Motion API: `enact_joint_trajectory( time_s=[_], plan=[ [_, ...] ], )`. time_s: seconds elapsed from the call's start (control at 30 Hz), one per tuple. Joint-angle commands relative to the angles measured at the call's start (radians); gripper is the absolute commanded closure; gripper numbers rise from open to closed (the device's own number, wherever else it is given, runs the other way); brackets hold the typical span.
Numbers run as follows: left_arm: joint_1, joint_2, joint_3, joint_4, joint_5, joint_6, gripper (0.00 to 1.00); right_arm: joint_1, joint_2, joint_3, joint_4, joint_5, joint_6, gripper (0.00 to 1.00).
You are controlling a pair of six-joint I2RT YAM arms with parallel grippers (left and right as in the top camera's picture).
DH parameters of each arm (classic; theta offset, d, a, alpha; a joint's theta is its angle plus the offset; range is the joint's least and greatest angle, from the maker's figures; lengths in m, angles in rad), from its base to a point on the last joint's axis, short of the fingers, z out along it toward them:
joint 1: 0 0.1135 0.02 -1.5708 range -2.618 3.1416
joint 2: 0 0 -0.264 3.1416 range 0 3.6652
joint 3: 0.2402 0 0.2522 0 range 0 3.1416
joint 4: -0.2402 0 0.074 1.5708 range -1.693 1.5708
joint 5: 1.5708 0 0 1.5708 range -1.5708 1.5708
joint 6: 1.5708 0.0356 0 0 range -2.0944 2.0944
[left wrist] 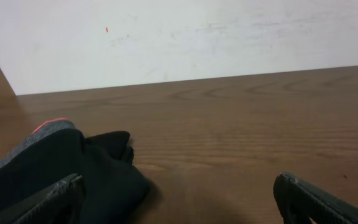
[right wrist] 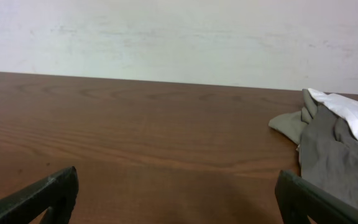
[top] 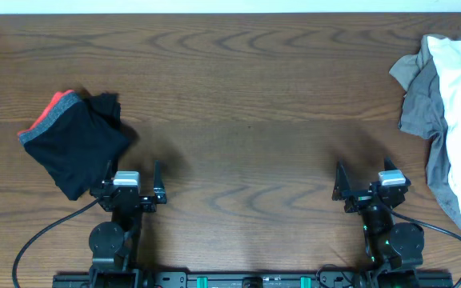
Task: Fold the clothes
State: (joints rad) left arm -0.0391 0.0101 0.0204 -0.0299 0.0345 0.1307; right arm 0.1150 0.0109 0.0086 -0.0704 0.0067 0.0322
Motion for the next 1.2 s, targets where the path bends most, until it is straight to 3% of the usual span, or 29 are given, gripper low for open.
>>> enact_joint_trajectory(
  time_s=[0.0,0.13,0.3,0.5,0.67,1.03,1.17],
  plan=[
    [0.004,-0.006,-0.016,-0.037,-0.023,-0.01,0.02,-0.009,-0.004,-0.003,-0.001,-0.008,-0.019,0.01],
    [0.004,-0.006,-0.016,-0.037,-0.023,-0.009,0.02,-0.009,-0.004,-0.003,0.008,-0.014,-0.018,0.01],
    [0.004,-0.004,-0.016,-0.04,-0.019,-0.01,0.02,-0.009,-0.004,-0.002,0.027,-0.042,0.082,0.01],
    [0.004,0.008,0.015,-0.069,-0.019,-0.19,0.02,-0.009,-0.004,0.068,-0.048,-0.022,0.085,0.01],
    [0.004,0.072,0.1,-0.117,0.008,-0.219,0.02,-0.009,0.041,0.201,-0.187,0.079,0.059,0.01],
    [0.004,0.41,0.44,-0.343,0.042,-0.218,0.02,-0.01,0.432,0.539,-0.419,0.102,0.056,0.01],
    [0.004,0.56,0.575,-0.504,0.071,-0.219,0.02,-0.01,0.631,0.676,-0.51,0.101,0.056,0.01]
  ],
)
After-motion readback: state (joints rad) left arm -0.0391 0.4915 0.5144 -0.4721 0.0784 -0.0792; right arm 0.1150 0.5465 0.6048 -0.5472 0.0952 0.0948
